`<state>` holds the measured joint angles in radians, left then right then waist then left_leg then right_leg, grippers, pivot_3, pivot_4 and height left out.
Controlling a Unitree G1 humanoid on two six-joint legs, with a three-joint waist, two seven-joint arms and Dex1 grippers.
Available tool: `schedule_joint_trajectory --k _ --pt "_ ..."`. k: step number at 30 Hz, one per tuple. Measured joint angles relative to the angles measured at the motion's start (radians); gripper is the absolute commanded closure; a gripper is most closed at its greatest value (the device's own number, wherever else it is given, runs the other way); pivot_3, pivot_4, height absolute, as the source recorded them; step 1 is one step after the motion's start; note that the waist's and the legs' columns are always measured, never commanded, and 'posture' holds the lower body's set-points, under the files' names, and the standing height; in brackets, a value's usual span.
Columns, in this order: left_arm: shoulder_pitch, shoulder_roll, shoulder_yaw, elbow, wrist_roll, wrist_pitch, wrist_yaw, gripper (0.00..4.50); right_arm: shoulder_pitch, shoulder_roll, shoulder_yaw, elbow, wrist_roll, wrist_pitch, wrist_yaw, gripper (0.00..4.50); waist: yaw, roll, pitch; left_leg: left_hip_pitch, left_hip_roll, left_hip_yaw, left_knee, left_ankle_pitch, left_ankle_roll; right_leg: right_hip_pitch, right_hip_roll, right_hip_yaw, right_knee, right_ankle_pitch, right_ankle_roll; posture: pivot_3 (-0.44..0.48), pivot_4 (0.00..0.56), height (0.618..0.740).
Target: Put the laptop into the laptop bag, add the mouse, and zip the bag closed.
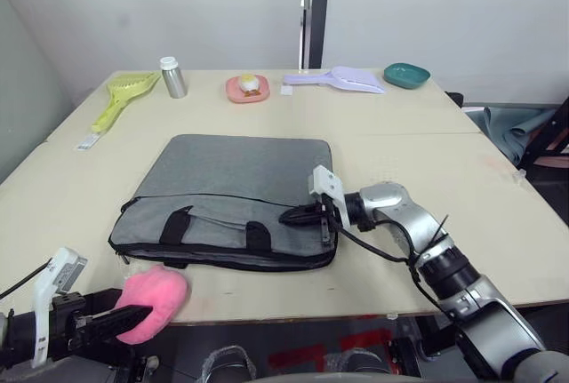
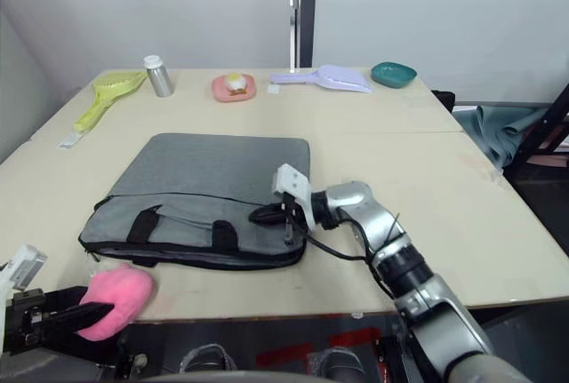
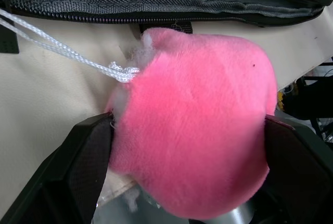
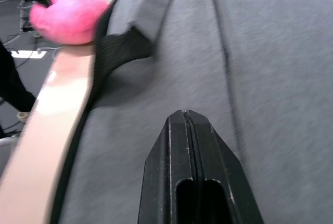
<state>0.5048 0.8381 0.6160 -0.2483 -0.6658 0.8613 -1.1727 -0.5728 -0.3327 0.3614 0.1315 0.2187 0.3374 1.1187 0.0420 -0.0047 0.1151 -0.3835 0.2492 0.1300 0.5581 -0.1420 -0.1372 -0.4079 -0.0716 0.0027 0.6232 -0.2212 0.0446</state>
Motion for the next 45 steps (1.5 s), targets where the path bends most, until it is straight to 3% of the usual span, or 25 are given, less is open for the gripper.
schedule_joint_trajectory --k 7,10,14,20,21,28,34,45 --pt "0.001 0.000 -0.007 0.022 0.002 -0.033 -0.011 0.06 -0.002 -0.009 0.047 0.039 -0.066 -0.057 0.001 4.50 0.001 0.000 0.000 0.001 0.000 0.000 -0.001 0.000 0.000 0.001 0.000 -0.001 -0.002 0.000 0.000 0.000 0.150 0.740" --pt "0.001 0.000 -0.010 0.034 0.002 -0.043 -0.018 0.87 0.001 -0.011 0.066 0.067 -0.101 -0.118 0.001 4.50 0.000 0.003 -0.003 0.005 0.000 0.000 -0.001 0.000 0.000 0.005 -0.001 -0.001 -0.002 0.000 0.000 0.000 0.150 0.740" --pt "0.011 0.011 -0.013 0.044 0.000 -0.045 -0.043 2.30 -0.002 -0.010 0.068 0.102 -0.107 -0.143 -0.002 4.50 0.001 0.001 -0.005 0.016 0.000 0.002 -0.001 -0.001 -0.001 0.014 -0.002 0.002 -0.002 0.000 0.000 0.000 0.150 0.740" --pt "0.008 0.026 -0.032 0.058 0.001 -0.052 -0.060 4.38 -0.001 -0.010 0.063 0.105 -0.106 -0.143 -0.001 4.50 0.005 0.001 -0.006 0.016 -0.001 0.001 -0.002 -0.001 -0.001 0.013 -0.001 0.002 -0.001 0.000 0.000 0.000 0.150 0.740" --pt "0.006 0.027 -0.036 0.059 0.001 -0.056 -0.061 4.48 0.002 -0.010 0.062 0.101 -0.106 -0.143 -0.001 4.50 0.004 0.002 -0.006 0.016 -0.001 0.002 -0.002 -0.001 -0.001 0.013 -0.001 0.002 -0.001 0.000 0.000 0.000 0.150 0.740" --pt "-0.023 0.030 -0.061 0.050 -0.006 -0.057 -0.051 4.48 0.018 -0.012 0.052 0.086 -0.106 -0.141 0.000 4.50 0.006 0.002 -0.007 0.016 -0.001 0.002 -0.002 -0.001 -0.001 0.013 -0.001 0.002 -0.003 0.000 0.000 0.000 0.150 0.740" --pt "-0.082 0.030 -0.106 -0.061 -0.024 -0.045 0.013 4.48 0.027 -0.028 0.047 0.066 -0.106 -0.135 0.005 4.50 0.011 0.002 -0.007 0.016 -0.001 0.002 -0.003 -0.001 -0.001 0.013 -0.001 0.002 -0.003 0.000 0.000 0.000 0.150 0.740" --pt "-0.207 0.074 -0.338 -0.192 0.133 -0.085 0.195 4.48 0.048 -0.062 0.036 0.024 -0.103 -0.098 0.014 4.50 0.027 0.008 -0.012 0.015 -0.003 0.004 -0.003 -0.001 -0.001 0.014 -0.004 0.003 -0.005 -0.001 0.001 0.000 0.150 0.740"
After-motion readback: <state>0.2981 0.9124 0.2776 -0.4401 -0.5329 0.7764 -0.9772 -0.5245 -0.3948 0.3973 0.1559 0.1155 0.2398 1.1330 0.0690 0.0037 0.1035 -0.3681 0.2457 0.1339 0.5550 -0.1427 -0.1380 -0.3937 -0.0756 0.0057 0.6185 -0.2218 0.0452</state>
